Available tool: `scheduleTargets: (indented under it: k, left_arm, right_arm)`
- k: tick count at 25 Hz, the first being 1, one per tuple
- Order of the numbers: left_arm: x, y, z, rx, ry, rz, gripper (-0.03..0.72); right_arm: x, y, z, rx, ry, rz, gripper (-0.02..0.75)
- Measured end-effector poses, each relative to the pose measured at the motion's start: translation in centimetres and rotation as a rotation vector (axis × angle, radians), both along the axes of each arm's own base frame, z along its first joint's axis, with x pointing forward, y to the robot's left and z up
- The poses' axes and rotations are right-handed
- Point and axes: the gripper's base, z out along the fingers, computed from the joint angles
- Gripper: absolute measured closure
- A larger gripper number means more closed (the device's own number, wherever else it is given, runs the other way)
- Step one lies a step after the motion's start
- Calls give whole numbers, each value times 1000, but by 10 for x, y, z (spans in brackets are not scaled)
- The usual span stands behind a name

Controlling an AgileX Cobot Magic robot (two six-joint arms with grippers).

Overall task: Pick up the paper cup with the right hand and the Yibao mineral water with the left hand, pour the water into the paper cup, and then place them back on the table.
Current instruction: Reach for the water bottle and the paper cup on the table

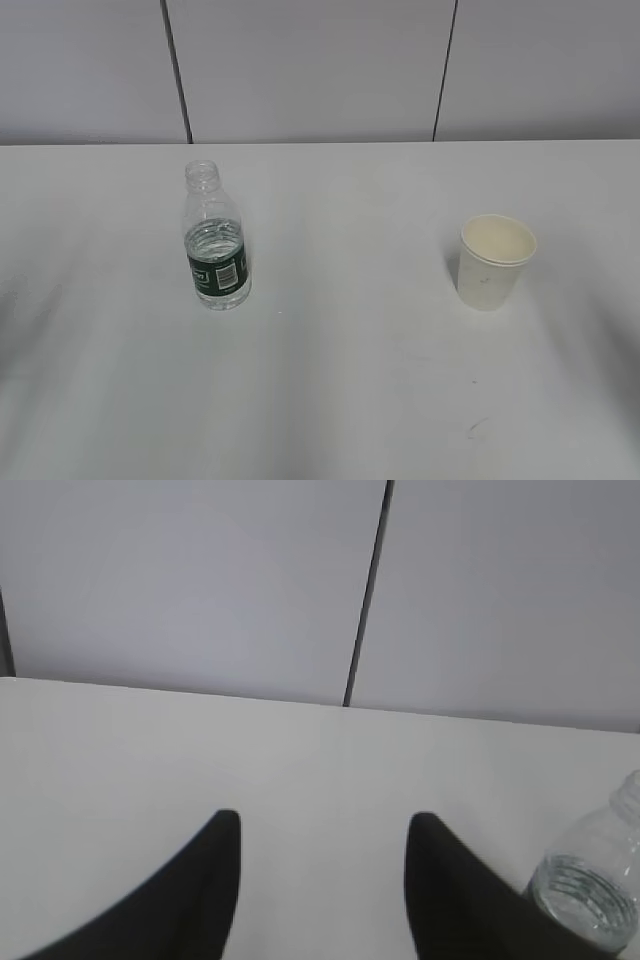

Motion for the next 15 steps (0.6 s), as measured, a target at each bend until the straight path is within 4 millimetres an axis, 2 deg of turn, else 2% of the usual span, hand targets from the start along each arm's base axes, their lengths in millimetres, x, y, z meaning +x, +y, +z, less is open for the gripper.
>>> scheduleTargets:
  k: [3, 9, 15]
  left_arm:
    - [0, -3, -11, -5, -27, -30, 346]
    - [10, -16, -21, 62, -50, -176, 346]
    - [20, -21, -32, 46, -41, -217, 346]
  right_arm:
    - [5, 1, -15, 18, -3, 5, 239]
    - [18, 4, -39, 40, -58, 26, 239]
    - [35, 8, -57, 44, -68, 65, 239]
